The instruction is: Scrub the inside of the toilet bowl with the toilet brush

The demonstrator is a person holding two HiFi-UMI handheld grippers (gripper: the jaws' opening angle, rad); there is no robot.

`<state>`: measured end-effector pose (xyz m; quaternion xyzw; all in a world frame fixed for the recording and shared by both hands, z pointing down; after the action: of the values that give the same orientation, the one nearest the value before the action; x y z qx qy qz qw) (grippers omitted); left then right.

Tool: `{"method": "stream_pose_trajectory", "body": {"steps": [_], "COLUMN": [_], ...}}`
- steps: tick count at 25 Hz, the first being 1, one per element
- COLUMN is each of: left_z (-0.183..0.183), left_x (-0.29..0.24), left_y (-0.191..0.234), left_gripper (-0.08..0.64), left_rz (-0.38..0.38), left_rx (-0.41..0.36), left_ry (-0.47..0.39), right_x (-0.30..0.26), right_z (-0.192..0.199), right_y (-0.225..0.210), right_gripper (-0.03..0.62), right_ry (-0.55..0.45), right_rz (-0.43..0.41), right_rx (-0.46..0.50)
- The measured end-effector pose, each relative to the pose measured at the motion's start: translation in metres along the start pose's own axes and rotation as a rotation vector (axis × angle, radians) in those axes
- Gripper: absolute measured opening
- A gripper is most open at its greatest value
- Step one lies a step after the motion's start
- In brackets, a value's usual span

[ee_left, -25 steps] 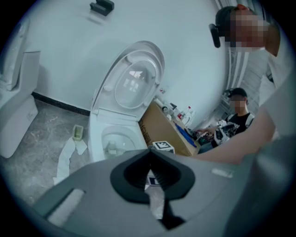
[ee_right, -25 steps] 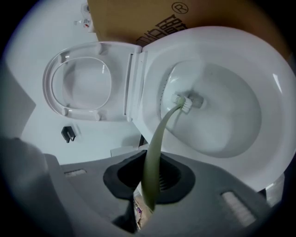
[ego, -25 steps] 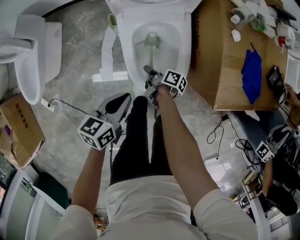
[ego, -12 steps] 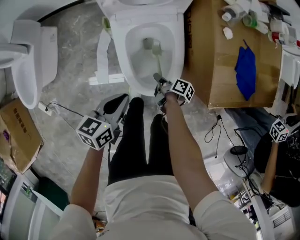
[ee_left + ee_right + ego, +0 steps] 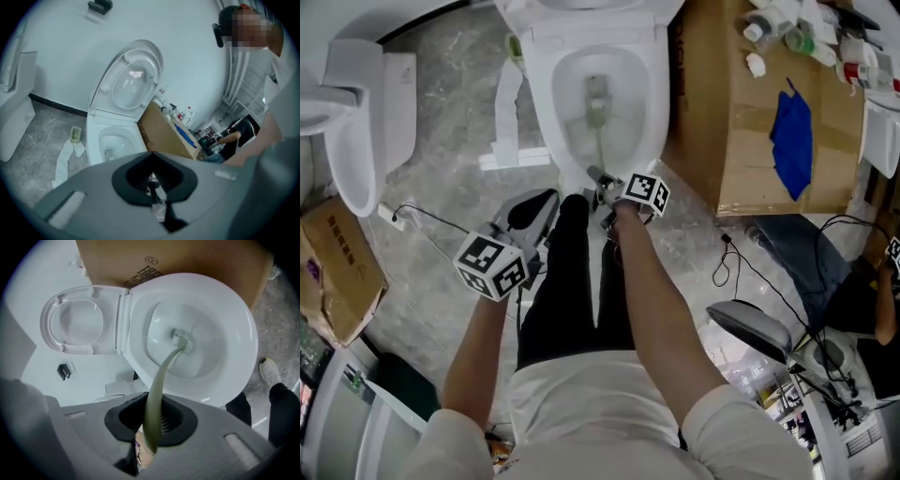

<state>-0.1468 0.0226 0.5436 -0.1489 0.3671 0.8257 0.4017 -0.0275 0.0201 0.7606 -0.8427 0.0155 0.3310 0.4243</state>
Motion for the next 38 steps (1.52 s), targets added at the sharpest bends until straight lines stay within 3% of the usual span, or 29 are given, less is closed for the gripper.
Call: {"method": "stream_pose_trajectory", "body": {"steps": [8,13,18,24,32,38], "left_z": [0.003,0.000,-0.005,-0.016,-0.040,-0.052], "left_x": [0.010,0.012,0.009,0.005,-0.003,0.018], "left_y": [0.008,0.009,0.004,-0.022,-0.084,-0.122], "left_gripper": [-0.009,-0.009,-0.009,-0.009,-0.009,-0.009], "left_rz": [-0.015,-0.014,-0.006,0.002,0.010,-0.042], "left_rx": [0.010,0.006,-0.010,-0.031,-0.064,-0.076], "left_ry": [-0.001,-0.006,-0.007,-0.018,-0.079,-0.137], "right_x": [-0.028,-0.020,0.015,0.056,0.129,0.173], "right_z": [-0.013,-0.045,-0.067,-0.037,0.003,0.023], "right_y": [0.047,0.072,0.065,0.050,0.056,0.079], "right_gripper": [0.048,0.048,0.048,0.048,0.048,0.048], "right_ry": [0.017,-0.056,-0.118,-0.060,0.059,0.139], "right_rz": [-0.060,-0.095,-0.077,-0.050,-0.043,-0.050], "right_rx": [0.064,0.086,0.084,0.103,0.241,0.379]}}
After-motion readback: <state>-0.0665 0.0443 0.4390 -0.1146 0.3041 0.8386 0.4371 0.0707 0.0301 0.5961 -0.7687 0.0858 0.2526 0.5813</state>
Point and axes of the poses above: the fingertips, and each gripper's own axes: x backward along the fingers, y to its left, z out of its underside, the point moved 3 cm from there along x, backward along the fingers, and after that the axes turned 12 degrees about -x, right-handed, at the moved point
